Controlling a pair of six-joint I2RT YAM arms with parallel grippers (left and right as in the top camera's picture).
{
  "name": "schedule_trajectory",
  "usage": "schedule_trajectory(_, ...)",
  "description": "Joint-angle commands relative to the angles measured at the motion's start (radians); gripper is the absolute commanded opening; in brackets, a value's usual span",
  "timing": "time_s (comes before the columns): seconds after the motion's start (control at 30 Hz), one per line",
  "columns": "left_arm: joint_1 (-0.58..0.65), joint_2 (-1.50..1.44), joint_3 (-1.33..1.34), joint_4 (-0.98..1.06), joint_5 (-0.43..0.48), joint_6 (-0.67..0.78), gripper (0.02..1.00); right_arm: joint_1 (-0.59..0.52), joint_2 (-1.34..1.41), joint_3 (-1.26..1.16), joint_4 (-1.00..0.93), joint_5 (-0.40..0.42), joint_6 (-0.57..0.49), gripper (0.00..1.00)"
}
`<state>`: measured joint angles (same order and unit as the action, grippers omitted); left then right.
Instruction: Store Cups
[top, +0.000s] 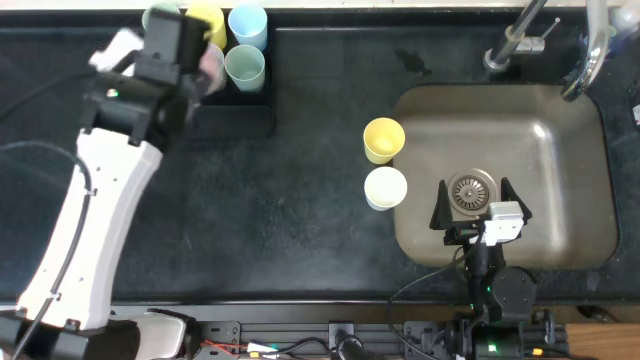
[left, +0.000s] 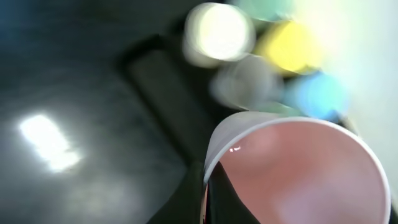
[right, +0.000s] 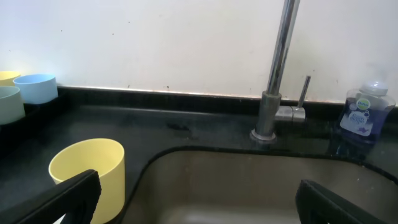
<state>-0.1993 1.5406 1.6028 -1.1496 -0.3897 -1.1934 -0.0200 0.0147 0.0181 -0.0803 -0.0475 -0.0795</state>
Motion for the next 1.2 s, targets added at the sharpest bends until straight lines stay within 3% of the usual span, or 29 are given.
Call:
schedule_trajectory(0.03,0.108,-0.025,-0.066,-0.015,-0.012,-0.072,0.034,-0.006,-0.011,-0.013,0.005,0.0,-0.003,0.996)
schedule_trajectory(0.37,0.257,0.045,-0.116,0.019,0.032,-0.069,0.034,-0.006,-0.011,-0.013,0.005,0.0,-0.003,0.996)
schedule_trajectory(1.2,0.268,0.28,-0.116,0.159,0.12,-0.034,0.034,-0.006,-0.011,-0.013,0.005,0.0,-0.003,0.996)
